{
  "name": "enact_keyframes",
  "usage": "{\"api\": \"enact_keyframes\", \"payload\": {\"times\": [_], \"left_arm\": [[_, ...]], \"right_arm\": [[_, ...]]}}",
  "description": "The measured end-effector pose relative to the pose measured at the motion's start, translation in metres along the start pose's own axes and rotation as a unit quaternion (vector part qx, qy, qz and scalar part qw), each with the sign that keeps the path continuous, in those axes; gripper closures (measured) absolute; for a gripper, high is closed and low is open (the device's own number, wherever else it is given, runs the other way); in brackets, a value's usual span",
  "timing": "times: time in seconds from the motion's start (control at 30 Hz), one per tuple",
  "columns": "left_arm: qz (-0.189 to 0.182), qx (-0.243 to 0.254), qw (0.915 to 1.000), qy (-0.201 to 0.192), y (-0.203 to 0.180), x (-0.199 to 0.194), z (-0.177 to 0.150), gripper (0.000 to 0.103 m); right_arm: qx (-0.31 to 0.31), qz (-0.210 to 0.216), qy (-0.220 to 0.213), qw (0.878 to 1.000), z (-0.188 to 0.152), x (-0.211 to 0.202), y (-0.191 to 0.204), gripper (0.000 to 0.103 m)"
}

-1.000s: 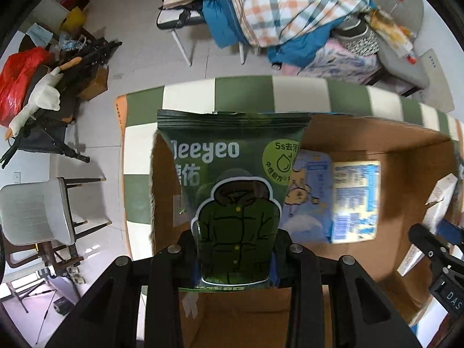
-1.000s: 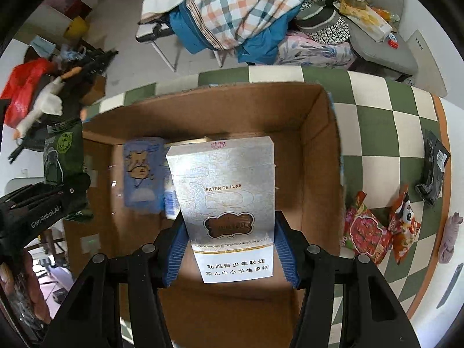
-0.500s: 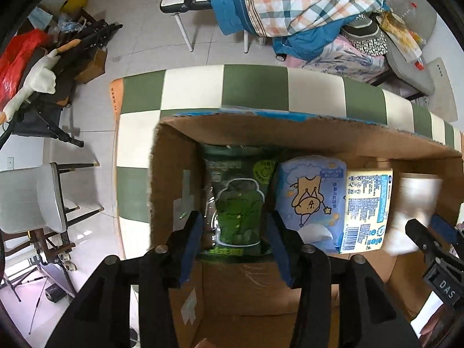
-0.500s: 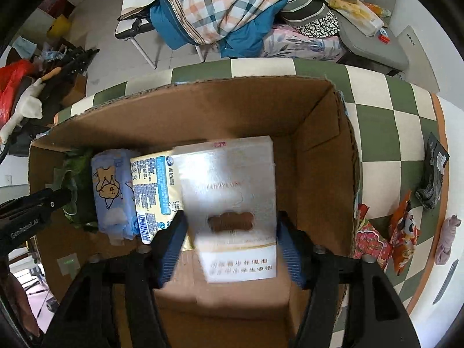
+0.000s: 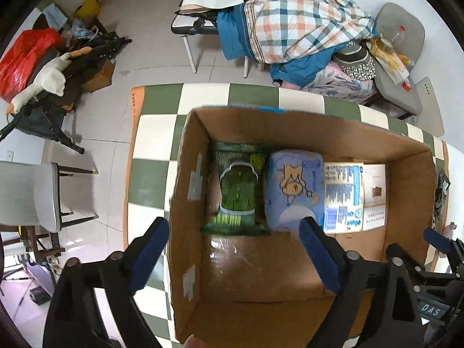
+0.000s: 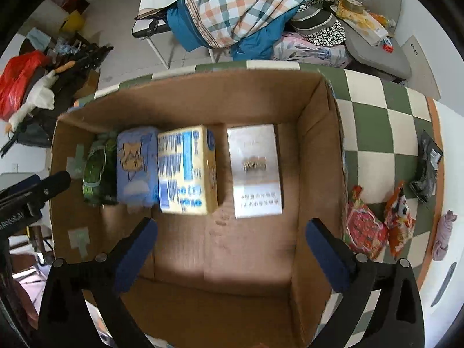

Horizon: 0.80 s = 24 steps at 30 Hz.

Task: Organize soft objects
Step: 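Carry both items into the box beside the packs and release them, then move both grippers back toward the remaining items on the table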

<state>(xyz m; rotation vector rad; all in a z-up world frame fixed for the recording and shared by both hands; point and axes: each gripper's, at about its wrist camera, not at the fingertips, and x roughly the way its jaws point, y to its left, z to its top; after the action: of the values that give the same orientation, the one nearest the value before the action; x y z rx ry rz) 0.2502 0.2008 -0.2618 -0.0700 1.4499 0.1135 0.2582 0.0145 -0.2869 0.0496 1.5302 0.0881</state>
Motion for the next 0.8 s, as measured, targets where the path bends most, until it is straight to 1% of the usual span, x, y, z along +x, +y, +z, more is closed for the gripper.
{"api": "enact_keyframes", "payload": {"times": [0.03,0.1,0.23,0.37,0.47,0.5,0.6,0.8], "left_arm": [[-0.002,-0.002,1.0000,-0.003,0.000,-0.002,-0.005,0.001],[-0.004,-0.008,0.9999,-0.006,0.000,-0.005,-0.014,0.001],[-0.016,-0.017,0.9996,-0.017,-0.002,-0.015,-0.033,0.001],[-0.021,-0.014,0.9991,-0.033,-0.007,-0.030,-0.050,0.001],[-0.018,-0.005,0.9987,-0.047,-0.009,-0.047,-0.065,0.001],[-0.023,-0.009,0.9979,-0.060,-0.008,-0.058,-0.072,0.001],[-0.024,-0.008,0.9962,-0.083,-0.010,-0.080,-0.089,0.001],[-0.026,0.005,0.9930,-0.115,-0.017,-0.120,-0.121,0.001]], "right_arm": [[-0.005,-0.004,-0.002,1.000,-0.005,-0.002,0.001,0.000],[-0.010,-0.011,-0.007,1.000,-0.013,-0.007,0.001,0.000],[-0.009,-0.005,-0.015,1.000,-0.032,-0.019,0.000,0.000],[-0.019,-0.011,-0.038,0.999,-0.050,-0.037,0.001,0.000],[-0.021,-0.010,-0.052,0.998,-0.064,-0.052,-0.001,0.000],[-0.021,-0.010,-0.054,0.998,-0.066,-0.055,-0.002,0.000],[-0.023,-0.002,-0.065,0.998,-0.086,-0.071,-0.007,0.000],[-0.036,0.017,-0.090,0.995,-0.124,-0.112,-0.009,0.000]]}}
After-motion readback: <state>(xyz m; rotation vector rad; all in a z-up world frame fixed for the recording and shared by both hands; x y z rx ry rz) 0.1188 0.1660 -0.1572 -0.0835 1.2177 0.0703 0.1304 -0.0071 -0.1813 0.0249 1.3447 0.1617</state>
